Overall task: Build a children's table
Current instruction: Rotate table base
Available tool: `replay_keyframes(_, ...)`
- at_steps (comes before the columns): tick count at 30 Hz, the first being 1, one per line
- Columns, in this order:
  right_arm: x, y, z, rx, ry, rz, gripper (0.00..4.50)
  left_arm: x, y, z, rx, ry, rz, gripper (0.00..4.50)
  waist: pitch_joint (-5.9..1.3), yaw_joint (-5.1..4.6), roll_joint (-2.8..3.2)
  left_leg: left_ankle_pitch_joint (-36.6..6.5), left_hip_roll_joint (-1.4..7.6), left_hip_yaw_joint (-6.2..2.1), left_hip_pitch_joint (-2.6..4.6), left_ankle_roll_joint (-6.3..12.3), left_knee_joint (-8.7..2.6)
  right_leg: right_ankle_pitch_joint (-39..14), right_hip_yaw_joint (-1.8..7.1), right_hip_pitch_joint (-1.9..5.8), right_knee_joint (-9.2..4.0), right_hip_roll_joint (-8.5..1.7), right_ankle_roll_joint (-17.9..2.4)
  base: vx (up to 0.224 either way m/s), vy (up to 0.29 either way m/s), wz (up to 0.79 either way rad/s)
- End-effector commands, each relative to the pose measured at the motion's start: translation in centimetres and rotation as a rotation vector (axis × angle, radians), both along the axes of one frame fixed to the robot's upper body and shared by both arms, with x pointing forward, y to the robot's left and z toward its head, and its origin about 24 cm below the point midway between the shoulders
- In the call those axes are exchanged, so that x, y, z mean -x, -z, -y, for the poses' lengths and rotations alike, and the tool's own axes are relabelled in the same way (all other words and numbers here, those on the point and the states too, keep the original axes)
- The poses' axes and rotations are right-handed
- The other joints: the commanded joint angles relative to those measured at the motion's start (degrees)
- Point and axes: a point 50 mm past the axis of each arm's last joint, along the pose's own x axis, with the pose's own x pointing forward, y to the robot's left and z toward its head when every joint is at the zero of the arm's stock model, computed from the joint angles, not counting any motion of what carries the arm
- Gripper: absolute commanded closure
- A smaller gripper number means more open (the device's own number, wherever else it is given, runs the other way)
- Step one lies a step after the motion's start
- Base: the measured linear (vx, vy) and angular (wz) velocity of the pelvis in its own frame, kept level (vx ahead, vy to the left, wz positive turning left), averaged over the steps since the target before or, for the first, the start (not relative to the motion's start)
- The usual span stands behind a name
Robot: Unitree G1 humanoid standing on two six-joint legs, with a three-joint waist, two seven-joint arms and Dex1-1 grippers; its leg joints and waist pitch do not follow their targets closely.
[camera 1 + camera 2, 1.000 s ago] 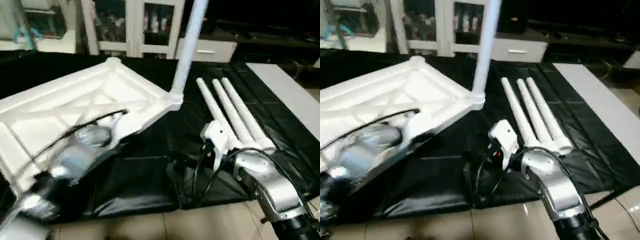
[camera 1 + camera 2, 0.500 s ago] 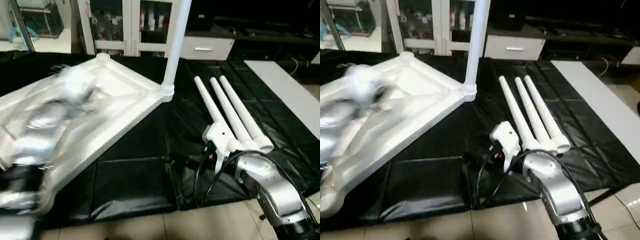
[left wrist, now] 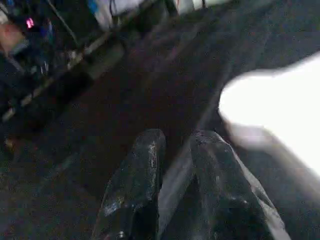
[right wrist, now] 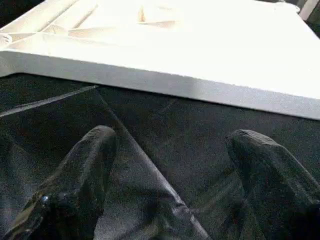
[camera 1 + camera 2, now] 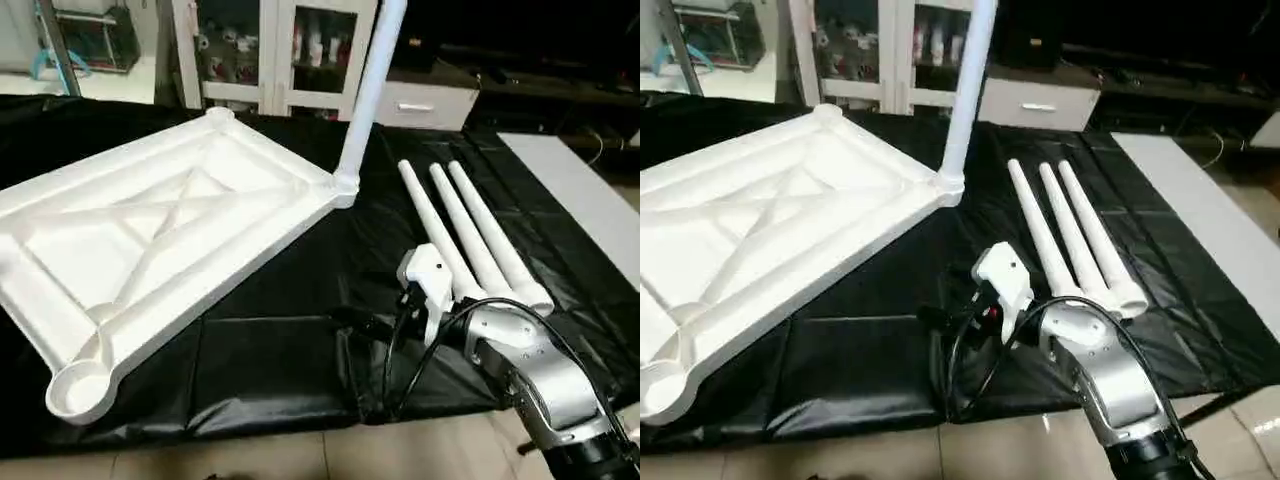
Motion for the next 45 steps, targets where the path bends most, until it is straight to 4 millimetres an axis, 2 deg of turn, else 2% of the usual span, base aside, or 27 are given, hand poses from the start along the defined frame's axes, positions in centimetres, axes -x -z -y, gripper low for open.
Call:
replay_keyframes(1, -0.1, 0.0, 0.3, 0.012, -0.007, -0.002, 0.65, -0.2, 1.5, 0.6, 0.068, 0.059, -0.074, 3.24, -2.57, -0.26, 2.66, -19.8, 1.69, -0.71, 1.44, -2.71, -5.30, -15.3, 3.20, 1.36, -4.26, -3.70, -6.4, 0.000, 0.000, 0.00)
replay_keyframes(2, -0.1, 0.0, 0.3, 0.016, -0.010, 0.000, 0.65, -0.2, 3.3, 1.7, 0.192, 0.186, -0.160, 3.24, -2.54, -0.24, 2.75, -20.1, 1.72, -0.78, 1.44, -3.17, -5.42, -15.7, 3.34, 1.35, -4.41, -4.02, -6.7, 0.000, 0.000, 0.00)
replay_keyframes(4, -0.2, -0.1, 0.5, 0.018, -0.007, 0.003, 0.65, -0.3, 4.0, 2.6, 0.281, 0.311, -0.191, 3.24, -2.55, -0.12, 2.72, -21.1, 1.71, -0.74, 1.46, -3.59, -5.48, -16.0, 3.49, 1.27, -4.34, -3.94, -7.2, 0.000, 0.000, 0.00)
replay_keyframes(6, -0.2, -0.2, 0.6, 0.019, -0.003, 0.005, 0.65, 0.0, 4.0, 3.6, 0.344, 0.455, -0.233, 3.24, -2.59, 0.04, 2.75, -20.9, 1.96, -0.86, 1.25, -4.00, -5.62, -14.5, 3.52, 1.52, -4.09, -4.23, -8.3, 0.000, 0.000, 0.00)
replay_keyframes(8, -0.2, -0.2, 0.6, 0.019, -0.003, 0.005, 0.65, 0.3, 4.1, 4.1, 0.369, 0.517, -0.277, 3.24, -2.42, -0.07, 2.63, -22.9, 1.69, -0.63, 1.36, -3.69, -5.52, -16.2, 3.53, 1.23, -4.18, -3.86, -8.2, 0.000, 0.000, 0.00)
replay_keyframes(11, 0.0, 0.0, 0.6, 0.021, -0.006, 0.002, 0.65, 1.5, 4.0, 5.6, 0.389, 0.746, -0.402, 3.24, -2.23, -0.09, 2.64, -22.3, 2.00, -0.79, 1.06, -3.06, -5.84, -16.8, 3.73, 1.43, -4.21, -4.11, -7.9, 0.000, 0.000, 0.00)
replay_keyframes(12, 0.1, 0.0, 0.6, 0.021, -0.008, 0.000, 0.65, 2.0, 3.8, 6.2, 0.417, 0.816, -0.431, 3.24, -2.19, -0.05, 2.69, -22.8, 1.83, -0.48, 1.53, -2.95, -5.72, -16.9, 3.75, 0.95, -4.38, -3.73, -8.0, 0.000, 0.000, 0.00)
replay_keyframes(14, 0.1, 0.0, 0.6, 0.020, -0.009, -0.002, 0.65, 2.3, 3.7, 6.5, 0.436, 0.851, -0.452, 3.24, -2.05, 0.06, 2.77, -23.1, 1.73, -0.31, 1.68, -2.81, -5.71, -16.6, 3.90, 0.69, -4.36, -3.40, -8.2, 0.000, 0.000, 0.00)
replay_keyframes(17, 0.3, 0.2, 0.5, 0.026, -0.037, -0.019, 0.65, 2.9, 3.4, 9.3, 0.496, 1.051, -0.520, 3.24, -1.95, -0.01, 2.73, -23.9, 1.95, -0.56, 1.35, -3.08, -5.95, -18.2, 4.16, 1.03, -4.15, -3.64, -8.0, 0.000, 0.000, 0.00)
replay_keyframes(19, 1.0, 0.6, 0.5, 0.054, -0.097, -0.055, 0.65, 2.7, 3.4, 11.2, 0.510, 1.137, -0.550, 3.24, -1.82, 0.00, 2.82, -24.8, 1.87, -0.34, 1.72, -2.90, -5.95, -18.8, 4.17, 0.59, -4.47, -3.27, -7.8, 0.000, 0.000, 0.00)
replay_keyframes(20, 1.1, 0.7, 0.5, 0.058, -0.105, -0.059, 0.65, 2.7, 3.4, 11.4, 0.508, 1.142, -0.552, 3.24, -1.82, 0.05, 2.81, -25.2, 1.80, -0.17, 1.96, -2.81, -5.81, -18.7, 4.22, 0.33, -4.46, -3.12, -7.9, 0.000, 0.000, 0.00)
replay_keyframes(21, 1.9, 1.2, 0.6, 0.093, -0.166, -0.097, 0.65, 2.2, 3.5, 12.8, 0.506, 1.190, -0.557, 3.24, -1.70, 0.12, 2.80, -25.1, 1.73, -0.13, 1.73, -2.49, -5.79, -19.0, 4.33, 0.54, -4.56, -3.11, -7.7, 0.000, 0.000, 0.00)
replay_keyframes(22, 1.9, 1.2, 0.6, 0.093, -0.166, -0.097, 0.65, 2.2, 3.5, 12.8, 0.506, 1.190, -0.557, 3.24, -1.77, 0.16, 2.73, -24.8, 1.73, -0.23, 1.57, -2.46, -5.81, -19.1, 4.28, 0.81, -4.47, -3.13, -7.4, 0.000, 0.000, 0.00)
replay_keyframes(23, 2.2, 1.5, 0.7, 0.105, -0.187, -0.114, 0.65, 2.0, 3.6, 13.6, 0.509, 1.224, -0.557, 3.24, -1.73, 0.19, 2.65, -24.3, 1.67, -0.31, 1.31, -2.31, -5.85, -19.8, 4.30, 1.00, -4.55, -3.25, -7.0, 0.000, 0.000, 0.00)
replay_keyframes(27, 2.3, 1.8, 0.7, 0.122, -0.180, -0.109, 0.65, 1.2, 3.9, 16.5, 0.524, 1.323, -0.555, 3.24, -1.97, -0.01, 2.61, -22.7, 1.66, -0.46, 1.10, -2.62, -5.73, -20.8, 4.27, 1.28, -4.67, -3.46, -6.6, 0.000, 0.000, 0.00)
replay_keyframes(28, 2.1, 1.7, 0.7, 0.123, -0.163, -0.098, 0.65, 1.1, 4.0, 17.0, 0.525, 1.339, -0.558, 3.24, -2.06, 0.01, 2.83, -22.4, 1.62, -0.49, 1.12, -2.70, -5.68, -20.5, 4.26, 1.31, -4.62, -3.46, -6.7, 0.000, 0.000, 0.00)
replay_keyframes(29, 1.6, 1.6, 0.8, 0.117, -0.116, -0.076, 0.65, 0.9, 4.1, 18.4, 0.525, 1.377, -0.554, 3.24, -2.12, -0.20, 2.74, -21.6, 1.59, -0.48, 0.94, -2.97, -5.65, -19.8, 4.21, 1.44, -4.51, -3.40, -6.9, 0.000, 0.000, 0.00)
replay_keyframes(34, 0.7, 1.4, 1.1, 0.126, -0.031, -0.041, 0.65, 0.2, 4.2, 20.1, 0.516, 1.407, -0.527, 3.24, -2.36, -0.58, 2.66, -19.7, 1.35, -0.27, 0.95, -3.05, -5.31, -17.6, 4.17, 1.47, -4.24, -3.09, -7.3, 0.000, 0.000, 0.00)
replay_keyframes(35, 0.1, 1.3, 1.5, 0.134, 0.019, -0.020, 0.65, -0.3, 4.5, 21.1, 0.511, 1.416, -0.511, 3.24, -2.43, -0.59, 2.57, -18.9, 1.34, -0.27, 0.79, -2.94, -5.26, -17.0, 4.18, 1.68, -4.18, -3.11, -7.3, 0.000, 0.000, 0.00)
replay_keyframes(37, -0.5, 1.1, 1.8, 0.136, 0.069, -0.008, 0.65, -0.9, 4.9, 21.8, 0.494, 1.405, -0.499, 3.24, -2.62, -0.70, 2.75, -17.7, 1.31, -0.20, 0.96, -3.09, -5.10, -15.3, 4.13, 1.62, -4.04, -2.94, -7.6, 0.000, 0.000, 0.00)
replay_keyframes(39, -1.0, 0.9, 2.1, 0.142, 0.111, 0.008, 0.65, -1.5, 5.3, 22.5, 0.460, 1.390, -0.488, 3.24, -2.77, -0.71, 2.67, -15.5, 1.21, -0.13, 0.67, -2.96, -4.99, -12.7, 4.10, 2.02, -3.78, -2.90, -7.9, 0.000, 0.000, 0.00)
replay_keyframes(45, -2.6, 0.5, 2.6, 0.142, 0.255, 0.063, 0.65, -3.5, 5.1, 25.5, 0.398, 1.414, -0.345, 3.24, -3.07, -1.02, 2.08, -13.4, 1.11, -0.09, 0.41, -2.77, -4.67, -11.6, 4.01, 2.34, -3.61, -2.96, -7.7, 0.000, 0.000, 0.00)
